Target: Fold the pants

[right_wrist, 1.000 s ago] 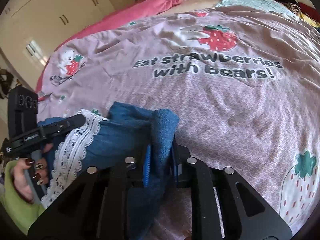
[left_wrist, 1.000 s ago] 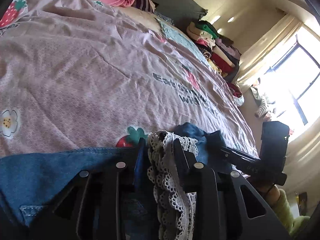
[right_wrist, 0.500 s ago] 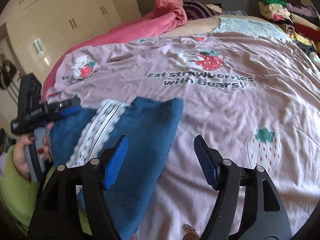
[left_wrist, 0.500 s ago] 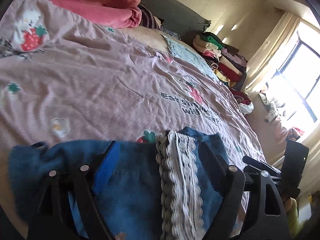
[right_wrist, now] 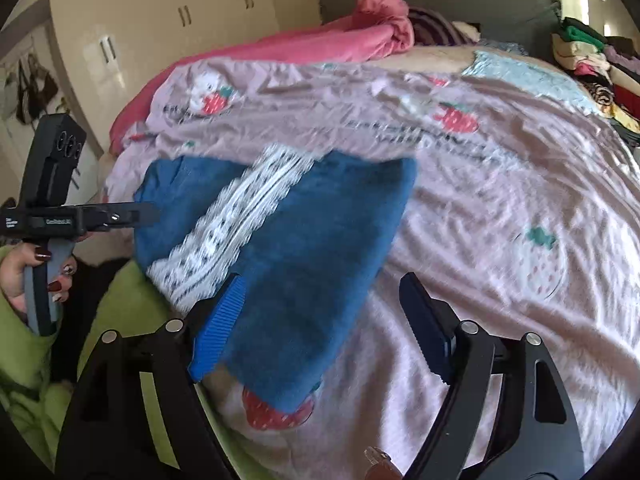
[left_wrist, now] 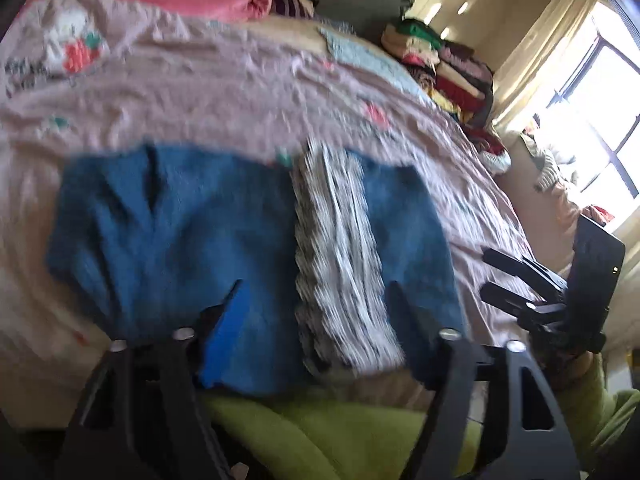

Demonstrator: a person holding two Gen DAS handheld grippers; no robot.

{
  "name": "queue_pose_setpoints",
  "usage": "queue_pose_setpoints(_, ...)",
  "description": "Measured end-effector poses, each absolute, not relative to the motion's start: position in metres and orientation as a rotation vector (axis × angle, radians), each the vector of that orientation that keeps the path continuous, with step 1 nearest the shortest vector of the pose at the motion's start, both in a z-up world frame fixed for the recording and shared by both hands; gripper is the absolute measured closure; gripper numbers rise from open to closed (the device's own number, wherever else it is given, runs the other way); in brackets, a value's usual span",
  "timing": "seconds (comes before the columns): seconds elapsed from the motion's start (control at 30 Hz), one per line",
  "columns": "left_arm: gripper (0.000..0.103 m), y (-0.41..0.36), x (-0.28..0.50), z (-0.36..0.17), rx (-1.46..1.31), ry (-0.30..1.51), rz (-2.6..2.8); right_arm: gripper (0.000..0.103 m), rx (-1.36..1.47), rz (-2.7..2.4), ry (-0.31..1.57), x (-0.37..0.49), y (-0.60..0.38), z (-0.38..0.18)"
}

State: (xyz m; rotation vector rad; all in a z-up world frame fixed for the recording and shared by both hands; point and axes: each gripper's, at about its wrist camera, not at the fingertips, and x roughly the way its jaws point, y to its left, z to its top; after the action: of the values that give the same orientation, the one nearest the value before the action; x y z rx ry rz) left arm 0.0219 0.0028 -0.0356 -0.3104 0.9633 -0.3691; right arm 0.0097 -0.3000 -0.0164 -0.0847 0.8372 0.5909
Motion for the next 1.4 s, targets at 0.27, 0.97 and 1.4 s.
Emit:
queue_pose_setpoints(0.27, 0.040, -0.021, 0.020, -0.074, -0.270, 1.076, -0.308, 0.030, -0.070, 0.583, 0.919, 0.008, -0.296, -0.047)
queue_pose_setpoints(0.97, 0.060, -0.042, -0.001, -0.071, -0.164, 1.032, -0.329, 0.060, -0.055, 0.579, 0.910, -0.006, -0.315, -0.042)
queue_pose_setpoints(1.4, 0.048, -0.043, -0.009, -0.062, -0.071, 0.993, -0.296, 0.051, -0.216, 0.633, 0.925, -0.004, -0.261, -0.052)
